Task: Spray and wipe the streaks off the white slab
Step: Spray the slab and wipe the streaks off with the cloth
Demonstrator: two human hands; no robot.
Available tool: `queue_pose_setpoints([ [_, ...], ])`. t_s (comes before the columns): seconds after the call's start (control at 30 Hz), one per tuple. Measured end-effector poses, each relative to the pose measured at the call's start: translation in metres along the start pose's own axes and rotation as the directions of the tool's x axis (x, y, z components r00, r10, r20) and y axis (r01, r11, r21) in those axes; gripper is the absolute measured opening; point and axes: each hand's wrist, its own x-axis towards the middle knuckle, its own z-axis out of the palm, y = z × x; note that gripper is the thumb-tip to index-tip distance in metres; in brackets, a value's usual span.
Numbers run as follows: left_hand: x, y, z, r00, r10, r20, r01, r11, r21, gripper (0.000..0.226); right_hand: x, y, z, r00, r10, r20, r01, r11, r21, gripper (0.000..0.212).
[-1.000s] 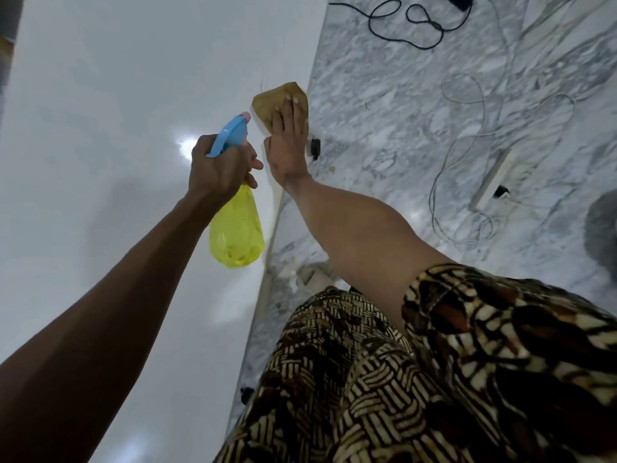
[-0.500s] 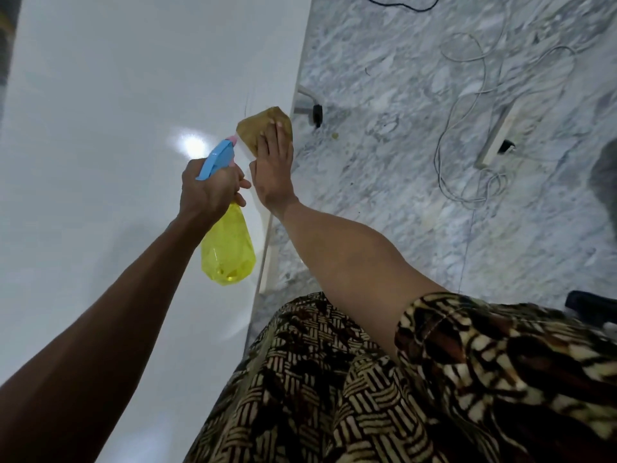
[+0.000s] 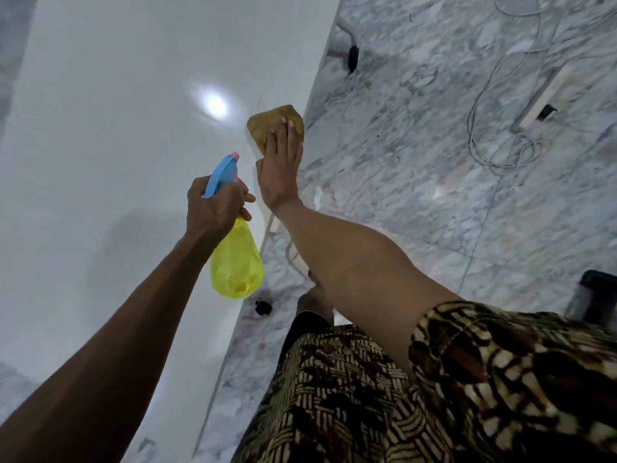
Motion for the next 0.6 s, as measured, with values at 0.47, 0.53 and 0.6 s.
queue_pose_setpoints([
  [0.47, -0.127, -0.122, -0.088, 1.000, -0.002, 0.026, 0.000, 0.997, 0.072, 0.041, -0.212, -0.066, 0.055, 0.992, -0.011, -0.125, 0.030, 0.989, 0.145, 0.058],
  [0.53, -0.150, -0.145, -0.102, 0.998, 0.030, 0.059, -0.035, 0.995, 0.093, 0.036, -0.243, -0.077, 0.068, 0.988, -0.018, -0.156, 0.045, 0.984, 0.170, 0.058],
  [0.6, -0.171, -0.164, -0.109, 0.996, 0.032, 0.083, -0.043, 0.989, 0.139, 0.036, -0.273, -0.086, 0.080, 0.988, -0.010, -0.153, 0.037, 0.983, 0.177, 0.058],
])
